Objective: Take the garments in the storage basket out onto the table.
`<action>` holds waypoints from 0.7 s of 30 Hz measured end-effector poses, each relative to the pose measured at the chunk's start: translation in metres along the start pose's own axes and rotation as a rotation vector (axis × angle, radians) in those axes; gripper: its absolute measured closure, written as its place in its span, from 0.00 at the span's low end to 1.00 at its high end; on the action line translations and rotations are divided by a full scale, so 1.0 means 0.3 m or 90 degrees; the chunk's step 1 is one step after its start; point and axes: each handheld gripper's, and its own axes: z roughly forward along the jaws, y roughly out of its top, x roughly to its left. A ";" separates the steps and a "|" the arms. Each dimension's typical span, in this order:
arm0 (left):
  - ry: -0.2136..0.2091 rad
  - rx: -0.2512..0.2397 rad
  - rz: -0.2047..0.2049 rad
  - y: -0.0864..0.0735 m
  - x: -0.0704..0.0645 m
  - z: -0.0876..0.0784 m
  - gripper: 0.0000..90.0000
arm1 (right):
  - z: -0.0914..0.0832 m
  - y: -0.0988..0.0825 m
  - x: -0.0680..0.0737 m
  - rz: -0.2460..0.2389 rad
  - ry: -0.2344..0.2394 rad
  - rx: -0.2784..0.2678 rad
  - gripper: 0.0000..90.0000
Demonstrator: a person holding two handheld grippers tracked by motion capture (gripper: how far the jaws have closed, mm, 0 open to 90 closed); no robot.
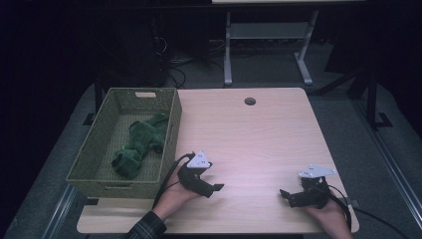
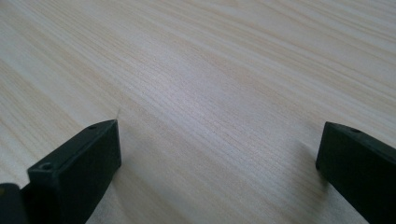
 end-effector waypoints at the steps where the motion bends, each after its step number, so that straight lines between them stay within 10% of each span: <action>1: -0.001 0.000 0.000 0.002 0.000 -0.002 0.15 | 0.000 0.000 0.000 0.000 0.000 0.000 0.00; 21: -0.006 -0.017 -0.009 0.040 0.006 -0.037 0.15 | 0.000 0.000 0.000 0.000 0.000 0.000 0.00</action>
